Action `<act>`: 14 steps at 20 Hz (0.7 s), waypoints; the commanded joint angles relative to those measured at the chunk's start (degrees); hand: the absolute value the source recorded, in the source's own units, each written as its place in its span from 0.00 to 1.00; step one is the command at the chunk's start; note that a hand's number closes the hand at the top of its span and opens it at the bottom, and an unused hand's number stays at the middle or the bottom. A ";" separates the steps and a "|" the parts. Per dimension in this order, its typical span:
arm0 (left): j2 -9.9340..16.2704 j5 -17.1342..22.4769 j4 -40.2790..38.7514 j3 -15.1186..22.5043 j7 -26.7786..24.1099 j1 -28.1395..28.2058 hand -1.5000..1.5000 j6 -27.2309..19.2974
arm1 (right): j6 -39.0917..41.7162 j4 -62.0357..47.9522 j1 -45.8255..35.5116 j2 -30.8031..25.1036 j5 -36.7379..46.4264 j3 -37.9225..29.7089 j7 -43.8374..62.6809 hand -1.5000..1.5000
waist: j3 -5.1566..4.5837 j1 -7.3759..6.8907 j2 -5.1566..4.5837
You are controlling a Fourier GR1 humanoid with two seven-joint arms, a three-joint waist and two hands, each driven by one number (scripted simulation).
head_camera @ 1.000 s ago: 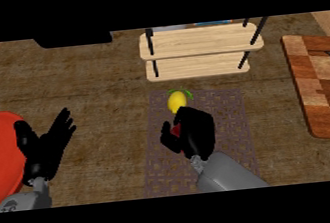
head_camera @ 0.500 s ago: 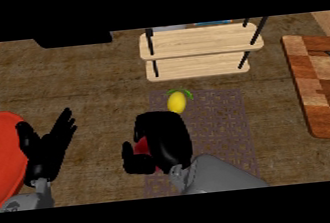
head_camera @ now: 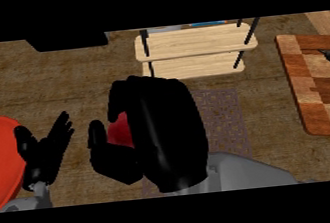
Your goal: Pick the pear from the placemat and place it in the tiered shelf
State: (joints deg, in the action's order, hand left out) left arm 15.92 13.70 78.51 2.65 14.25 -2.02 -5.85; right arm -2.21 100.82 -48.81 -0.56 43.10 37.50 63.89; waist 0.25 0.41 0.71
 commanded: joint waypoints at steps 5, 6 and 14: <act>-1.06 0.02 -2.37 -0.12 0.45 -0.75 0.50 0.63 | 13.71 4.28 -14.15 -0.56 -1.03 -16.14 10.85 1.00 | -0.33 0.37 -0.31; -0.79 -0.40 -1.86 -0.19 1.39 -0.27 0.50 -0.24 | 14.92 0.63 -16.75 -1.97 -3.36 -20.12 9.18 1.00 | -0.34 0.03 -0.39; -2.04 -1.57 -3.62 0.26 -0.34 -1.05 0.50 0.37 | 14.39 -8.32 -24.02 -6.29 -4.34 -31.20 3.68 1.00 | -0.33 -0.41 -0.72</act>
State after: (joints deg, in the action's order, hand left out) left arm 15.39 13.27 78.52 2.18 14.94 -2.44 -5.18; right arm 8.78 97.62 -67.35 -4.95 39.65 12.24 63.55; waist 0.25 0.13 0.42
